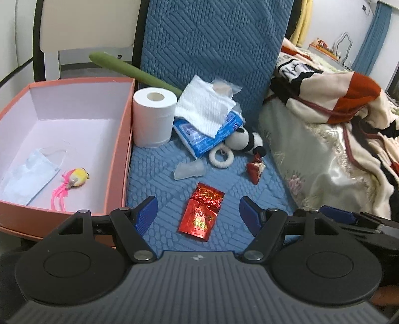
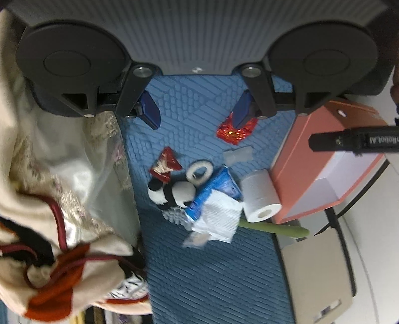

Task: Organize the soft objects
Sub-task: 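Grasp the gold-red tea packet with the left tool while the right tool grasps the red snack bag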

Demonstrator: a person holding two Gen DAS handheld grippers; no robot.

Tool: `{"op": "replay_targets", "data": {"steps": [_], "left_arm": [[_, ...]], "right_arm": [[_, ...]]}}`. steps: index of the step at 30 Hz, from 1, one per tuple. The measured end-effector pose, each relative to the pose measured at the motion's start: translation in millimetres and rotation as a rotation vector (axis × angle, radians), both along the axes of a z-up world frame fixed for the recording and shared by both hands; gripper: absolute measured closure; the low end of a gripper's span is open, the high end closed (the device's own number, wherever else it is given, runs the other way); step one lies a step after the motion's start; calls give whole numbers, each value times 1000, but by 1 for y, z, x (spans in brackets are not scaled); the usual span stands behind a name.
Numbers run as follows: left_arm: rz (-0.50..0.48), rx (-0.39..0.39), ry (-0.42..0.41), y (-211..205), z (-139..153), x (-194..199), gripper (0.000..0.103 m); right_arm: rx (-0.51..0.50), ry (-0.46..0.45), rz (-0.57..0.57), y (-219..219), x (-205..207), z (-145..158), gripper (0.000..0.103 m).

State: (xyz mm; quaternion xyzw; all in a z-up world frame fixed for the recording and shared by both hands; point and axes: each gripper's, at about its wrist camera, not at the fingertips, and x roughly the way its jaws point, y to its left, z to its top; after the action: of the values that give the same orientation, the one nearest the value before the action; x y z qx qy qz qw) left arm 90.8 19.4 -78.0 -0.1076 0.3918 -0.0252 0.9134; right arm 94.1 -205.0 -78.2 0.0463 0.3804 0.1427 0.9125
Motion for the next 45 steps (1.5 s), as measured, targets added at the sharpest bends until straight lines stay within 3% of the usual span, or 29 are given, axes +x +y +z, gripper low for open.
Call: {"op": "replay_targets", "data": {"steps": [15,21,35,45], "left_arm": [[33,9,18,-19,-45,42,26],[46,15,70,-17,-62,62,26],[11,103,95,-42,-97,88,26],[21,77,108,-47,-114,106,26]], "right_arm": [[65,-13,-76,-14,36,-22,37],[105,-3,-67,-11,57,-32,37],[153,77,-104,-1,122,-70,37],[147,116,-128,-2,147,-86,37]]}}
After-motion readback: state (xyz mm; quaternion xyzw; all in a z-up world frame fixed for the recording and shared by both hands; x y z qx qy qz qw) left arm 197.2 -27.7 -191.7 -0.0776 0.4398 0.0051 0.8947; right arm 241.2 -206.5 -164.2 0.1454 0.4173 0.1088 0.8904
